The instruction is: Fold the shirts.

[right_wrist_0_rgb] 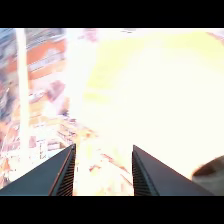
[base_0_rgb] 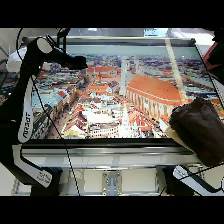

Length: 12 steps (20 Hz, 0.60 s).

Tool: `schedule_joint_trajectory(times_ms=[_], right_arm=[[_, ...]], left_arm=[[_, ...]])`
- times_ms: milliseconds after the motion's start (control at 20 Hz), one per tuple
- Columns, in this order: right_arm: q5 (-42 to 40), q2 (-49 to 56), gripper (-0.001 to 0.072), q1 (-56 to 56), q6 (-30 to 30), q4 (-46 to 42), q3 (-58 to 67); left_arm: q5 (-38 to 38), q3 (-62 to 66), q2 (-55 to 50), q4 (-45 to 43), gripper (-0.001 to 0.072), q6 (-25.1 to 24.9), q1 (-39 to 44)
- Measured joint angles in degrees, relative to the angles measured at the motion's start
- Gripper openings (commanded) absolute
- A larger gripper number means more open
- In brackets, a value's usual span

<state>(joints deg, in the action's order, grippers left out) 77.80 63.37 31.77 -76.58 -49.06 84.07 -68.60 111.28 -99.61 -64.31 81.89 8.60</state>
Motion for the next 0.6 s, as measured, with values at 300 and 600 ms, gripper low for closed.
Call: schedule_joint_trajectory(times_ms=[300,600], right_arm=[[-16.22,0.17,0.0411,-27.17,2.75,-12.68,-8.11],[-19.17,0.17,0.0412,-37.77,2.25,-21.81,-10.67]], left_arm=[[-3.82,0.0,0.0,0.07,0.03,2.38,0.0],[-4.76,0.0,0.0,0.07,0.03,3.04,0.0]])
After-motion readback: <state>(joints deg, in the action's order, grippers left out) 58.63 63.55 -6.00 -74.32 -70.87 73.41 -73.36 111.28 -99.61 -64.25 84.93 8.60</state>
